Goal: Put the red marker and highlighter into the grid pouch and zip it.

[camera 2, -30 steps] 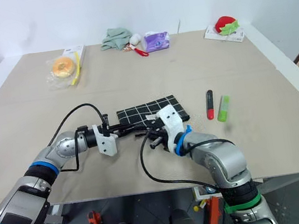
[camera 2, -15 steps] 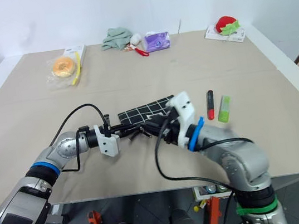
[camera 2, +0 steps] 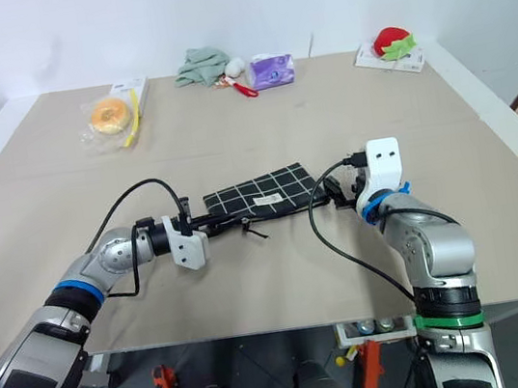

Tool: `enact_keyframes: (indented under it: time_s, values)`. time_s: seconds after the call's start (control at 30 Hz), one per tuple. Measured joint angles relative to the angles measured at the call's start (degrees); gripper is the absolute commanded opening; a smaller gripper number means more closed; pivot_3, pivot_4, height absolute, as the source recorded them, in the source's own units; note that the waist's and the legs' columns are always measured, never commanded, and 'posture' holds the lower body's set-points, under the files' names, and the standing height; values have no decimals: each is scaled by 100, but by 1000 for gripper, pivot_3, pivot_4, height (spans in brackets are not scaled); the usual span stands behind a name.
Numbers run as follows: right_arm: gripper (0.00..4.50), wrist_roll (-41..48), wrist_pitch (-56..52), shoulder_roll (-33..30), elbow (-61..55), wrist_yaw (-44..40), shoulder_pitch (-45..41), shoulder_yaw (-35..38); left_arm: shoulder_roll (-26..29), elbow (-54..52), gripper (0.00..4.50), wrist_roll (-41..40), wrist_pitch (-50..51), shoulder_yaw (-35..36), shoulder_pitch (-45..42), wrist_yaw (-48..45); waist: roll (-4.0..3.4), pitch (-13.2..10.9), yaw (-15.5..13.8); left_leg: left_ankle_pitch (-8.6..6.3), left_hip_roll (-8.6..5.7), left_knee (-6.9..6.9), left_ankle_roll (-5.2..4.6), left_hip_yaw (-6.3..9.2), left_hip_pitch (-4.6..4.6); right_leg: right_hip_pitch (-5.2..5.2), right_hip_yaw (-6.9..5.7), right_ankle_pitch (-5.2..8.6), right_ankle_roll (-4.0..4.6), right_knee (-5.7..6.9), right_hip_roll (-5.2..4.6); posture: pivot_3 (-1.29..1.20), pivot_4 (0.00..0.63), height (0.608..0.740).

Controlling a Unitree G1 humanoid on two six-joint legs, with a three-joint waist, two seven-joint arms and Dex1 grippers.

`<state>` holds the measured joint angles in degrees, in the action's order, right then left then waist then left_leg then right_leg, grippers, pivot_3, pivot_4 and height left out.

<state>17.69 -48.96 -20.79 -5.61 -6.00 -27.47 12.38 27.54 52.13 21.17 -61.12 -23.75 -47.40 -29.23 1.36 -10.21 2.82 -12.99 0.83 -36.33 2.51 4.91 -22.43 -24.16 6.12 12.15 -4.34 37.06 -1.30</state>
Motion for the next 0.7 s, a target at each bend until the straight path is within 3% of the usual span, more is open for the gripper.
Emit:
enact_keyframes:
  time_s: [0.47,0.57,0.7]
  values:
    - [4482,-137,-311,103,355,146,-52,-46,0,-8,0,-18,24,0,5,1,0,0,0,0,0,0,0,0,0,0,0,0,1,0,1,0,150,739]
    - [3662,-187,-426,103,361,155,-103,-60,0,-21,0,-31,33,3,5,4,0,0,0,0,1,0,0,1,0,0,0,0,0,0,1,0,150,739]
    - [1558,-260,-448,100,431,148,-164,-62,0,-72,0,-42,42,22,5,8,0,0,5,0,2,0,0,0,0,0,0,1,0,0,2,0,150,739]
